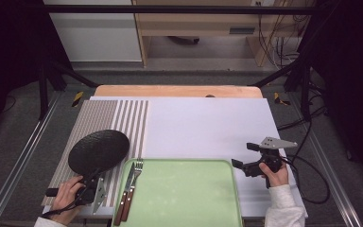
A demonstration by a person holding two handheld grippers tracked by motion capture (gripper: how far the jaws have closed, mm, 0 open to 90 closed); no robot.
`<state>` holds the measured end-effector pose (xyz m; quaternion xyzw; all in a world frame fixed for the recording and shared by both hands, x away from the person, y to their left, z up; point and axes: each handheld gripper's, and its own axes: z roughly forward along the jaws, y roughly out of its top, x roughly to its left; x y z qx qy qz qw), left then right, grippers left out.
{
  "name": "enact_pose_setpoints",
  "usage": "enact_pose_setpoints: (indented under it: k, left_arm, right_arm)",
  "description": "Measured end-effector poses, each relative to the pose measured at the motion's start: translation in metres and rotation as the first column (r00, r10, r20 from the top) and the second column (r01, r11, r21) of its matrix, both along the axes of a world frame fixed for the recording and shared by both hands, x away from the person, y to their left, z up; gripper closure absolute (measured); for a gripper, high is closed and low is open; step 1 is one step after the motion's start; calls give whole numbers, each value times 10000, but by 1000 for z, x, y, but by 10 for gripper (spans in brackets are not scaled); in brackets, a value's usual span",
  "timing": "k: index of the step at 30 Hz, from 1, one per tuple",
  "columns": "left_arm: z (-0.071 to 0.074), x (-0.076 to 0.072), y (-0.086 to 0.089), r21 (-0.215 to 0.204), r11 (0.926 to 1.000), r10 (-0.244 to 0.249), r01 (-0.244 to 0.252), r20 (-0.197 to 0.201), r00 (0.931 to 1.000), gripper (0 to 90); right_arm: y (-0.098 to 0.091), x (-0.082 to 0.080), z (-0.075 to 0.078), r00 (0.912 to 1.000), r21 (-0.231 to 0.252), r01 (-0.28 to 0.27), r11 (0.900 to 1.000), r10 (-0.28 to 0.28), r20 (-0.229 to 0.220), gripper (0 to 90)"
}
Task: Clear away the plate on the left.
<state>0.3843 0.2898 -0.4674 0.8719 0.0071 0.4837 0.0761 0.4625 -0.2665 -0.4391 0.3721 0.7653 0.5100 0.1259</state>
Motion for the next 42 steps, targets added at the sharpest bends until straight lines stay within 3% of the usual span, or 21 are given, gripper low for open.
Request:
enact_pose_setpoints:
  k: [11, 22, 42]
  left_arm:
    - [4, 1, -1, 76, 10000, 7, -6, -140, 9999, 863]
    - [11, 0, -1, -287, 9995, 141, -147, -239, 9996, 858]
    - [34, -13, -20, -494, 9986, -174, 176, 56, 9998, 858]
  right_arm:
    - [0, 0, 0, 10000, -36, 1, 10000, 0, 7, 6]
    - [0, 0, 0, 10000, -5, 15, 10000, -15, -2, 6]
    - [-1, 0, 0, 10000, 6, 43, 10000, -43, 2, 6]
